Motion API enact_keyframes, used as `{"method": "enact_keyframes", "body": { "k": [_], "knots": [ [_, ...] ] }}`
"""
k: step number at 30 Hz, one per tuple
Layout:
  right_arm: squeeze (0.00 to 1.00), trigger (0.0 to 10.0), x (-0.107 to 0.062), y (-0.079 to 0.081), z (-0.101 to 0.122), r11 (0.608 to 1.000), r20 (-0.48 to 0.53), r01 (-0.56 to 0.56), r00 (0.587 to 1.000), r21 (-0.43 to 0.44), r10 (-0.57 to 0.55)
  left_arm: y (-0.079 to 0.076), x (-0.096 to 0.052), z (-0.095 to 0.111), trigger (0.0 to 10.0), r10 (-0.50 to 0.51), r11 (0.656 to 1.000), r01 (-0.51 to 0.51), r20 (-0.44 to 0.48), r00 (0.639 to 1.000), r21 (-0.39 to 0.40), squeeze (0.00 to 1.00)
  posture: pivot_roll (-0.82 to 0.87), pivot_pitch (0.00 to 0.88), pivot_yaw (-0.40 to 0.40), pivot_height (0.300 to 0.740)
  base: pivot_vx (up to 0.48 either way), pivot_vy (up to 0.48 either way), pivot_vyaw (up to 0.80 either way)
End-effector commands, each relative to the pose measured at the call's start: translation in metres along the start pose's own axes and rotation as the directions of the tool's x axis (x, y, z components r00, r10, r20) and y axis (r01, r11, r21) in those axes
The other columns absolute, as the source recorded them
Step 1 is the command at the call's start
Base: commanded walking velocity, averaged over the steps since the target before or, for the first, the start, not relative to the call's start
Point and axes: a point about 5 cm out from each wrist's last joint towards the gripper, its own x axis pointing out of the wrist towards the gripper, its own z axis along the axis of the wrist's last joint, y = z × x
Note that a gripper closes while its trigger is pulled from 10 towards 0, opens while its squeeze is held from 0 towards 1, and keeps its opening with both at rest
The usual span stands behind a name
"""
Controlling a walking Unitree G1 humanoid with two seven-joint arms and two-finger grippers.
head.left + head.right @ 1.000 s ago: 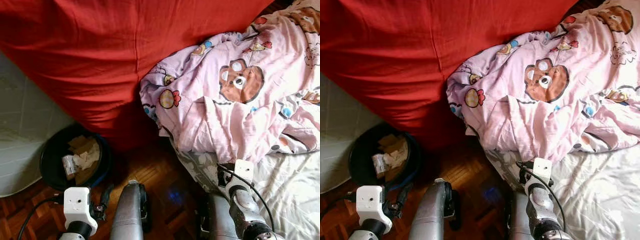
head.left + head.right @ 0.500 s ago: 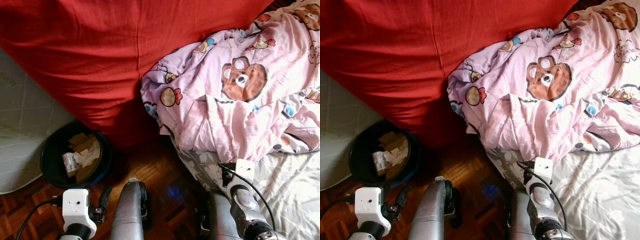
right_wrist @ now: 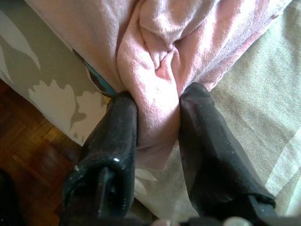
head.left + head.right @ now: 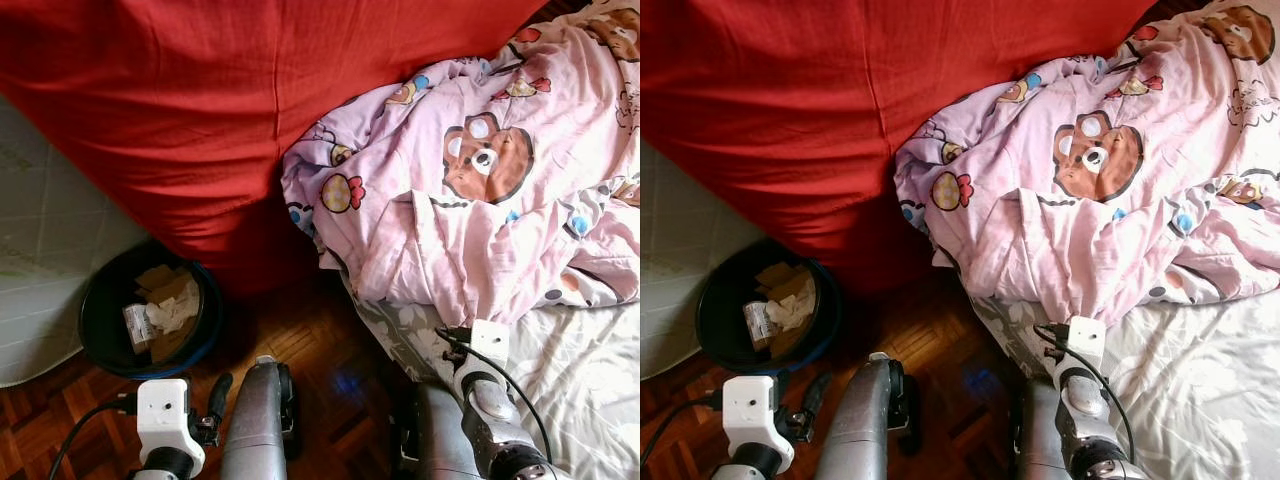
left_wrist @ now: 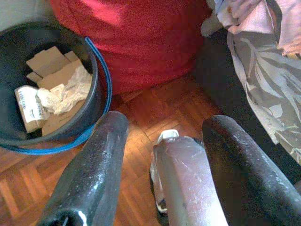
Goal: Clean up the room
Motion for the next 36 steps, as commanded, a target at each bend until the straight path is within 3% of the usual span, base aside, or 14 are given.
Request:
{"method": "enact_keyframes", "body": {
  "k": [1,9,19,20,21,22,27,36],
  "knots": [
    [0.0,0.0,-0.007,0.0,-0.024,1.0,-0.088,0.0,0.996,0.003,0.0,0.007,-0.001,-0.011,10.0,0.03,1.0,-0.03,-0.039,0.999,0.004,0.0,0.15,0.364,0.066,0.632,0.0,0.0,0.0],
    [0.0,0.0,-0.005,-0.001,-0.018,0.999,-0.075,0.001,0.997,0.043,0.002,0.006,0.025,-0.015,10.0,0.032,0.999,-0.032,-0.023,0.999,-0.006,0.0,0.11,0.277,0.04,0.632,0.0,0.0,0.0],
    [0.0,0.0,-0.006,-0.01,-0.01,0.994,0.031,0.0,1.0,0.113,-0.004,0.01,0.057,-0.027,10.0,0.045,0.999,-0.046,-0.026,0.999,-0.02,0.0,0.03,0.154,0.03,0.632,0.0,0.0,0.0],
    [0.0,3.8,-0.007,-0.012,-0.011,0.993,0.039,0.003,0.999,0.121,-0.008,0.011,0.058,-0.028,10.0,0.048,0.999,-0.049,-0.029,0.998,-0.02,0.0,0.02,0.141,0.03,0.632,0.0,0.0,0.0],
    [0.0,3.8,-0.008,-0.013,-0.011,0.992,0.046,0.006,0.999,0.13,-0.012,0.012,0.059,-0.029,10.0,0.051,0.998,-0.052,-0.031,0.998,-0.021,0.0,0.01,0.137,0.031,0.632,0.0,0.0,0.0],
    [0.0,10.0,-0.009,-0.015,-0.011,0.989,0.06,0.009,0.998,0.145,-0.018,0.013,0.061,-0.03,10.0,0.053,0.998,-0.053,-0.032,0.998,-0.02,0.0,0.0,0.127,0.032,0.632,0.0,0.0,0.0],
    [0.0,10.0,-0.011,-0.022,-0.012,0.98,0.101,-0.001,0.995,0.198,-0.019,0.013,0.068,-0.033,10.0,0.054,0.998,-0.055,-0.032,0.998,-0.022,0.0,-0.02,0.103,0.034,0.632,0.0,0.0,0.0],
    [0.0,10.0,-0.01,-0.015,-0.008,0.983,0.107,-0.046,0.994,0.175,0.028,0.012,0.072,-0.052,10.0,0.041,0.999,-0.042,-0.097,0.994,-0.008,0.0,-0.03,0.06,0.034,0.677,0.0,0.0,0.0]
  ]
}}
